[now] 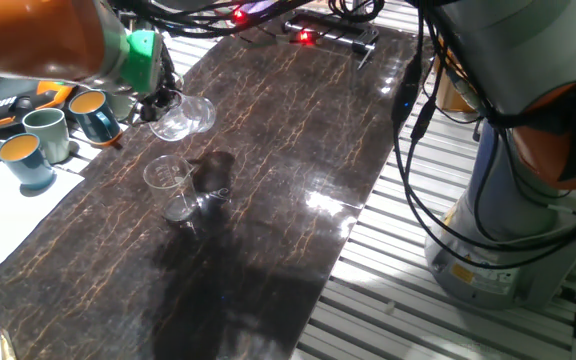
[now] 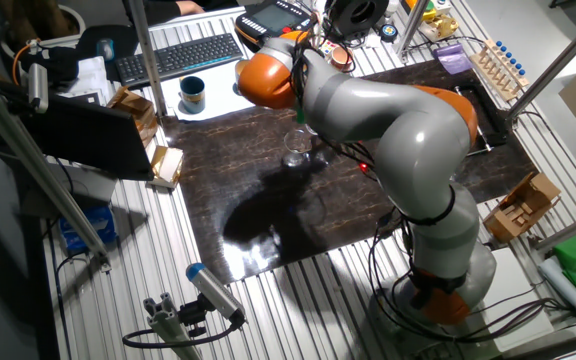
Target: Pour the water from one cup into another empty cup
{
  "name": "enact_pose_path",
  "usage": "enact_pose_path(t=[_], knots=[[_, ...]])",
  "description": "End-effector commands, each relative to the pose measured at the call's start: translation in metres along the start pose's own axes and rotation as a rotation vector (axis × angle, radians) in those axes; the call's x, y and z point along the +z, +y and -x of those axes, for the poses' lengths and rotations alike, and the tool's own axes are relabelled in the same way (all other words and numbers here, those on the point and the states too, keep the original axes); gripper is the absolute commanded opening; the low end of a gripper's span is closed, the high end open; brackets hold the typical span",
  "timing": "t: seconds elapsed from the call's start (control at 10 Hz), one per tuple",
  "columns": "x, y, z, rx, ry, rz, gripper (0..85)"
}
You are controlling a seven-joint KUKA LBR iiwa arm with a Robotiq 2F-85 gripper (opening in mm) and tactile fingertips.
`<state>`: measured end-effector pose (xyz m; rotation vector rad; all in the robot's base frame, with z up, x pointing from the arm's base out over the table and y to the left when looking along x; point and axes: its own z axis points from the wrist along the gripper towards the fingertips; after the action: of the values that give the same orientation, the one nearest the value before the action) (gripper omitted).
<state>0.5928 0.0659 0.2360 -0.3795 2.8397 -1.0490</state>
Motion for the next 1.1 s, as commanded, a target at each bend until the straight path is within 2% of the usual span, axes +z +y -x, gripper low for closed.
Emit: enact_pose_path(t=[0.0,0.4,0.6,1.0], knots=[[0.000,0.000,0.000,-0.001,-0.001,-0.005,0.7],[-0.002,0.005,0.001,-0.009,-0.005,-0.060,0.7],[-0.002,0.006,0.001,-0.008,-0.003,-0.067,0.7],[-0.003,0.010,0.001,-0.013,-0.008,-0.108,0.7]])
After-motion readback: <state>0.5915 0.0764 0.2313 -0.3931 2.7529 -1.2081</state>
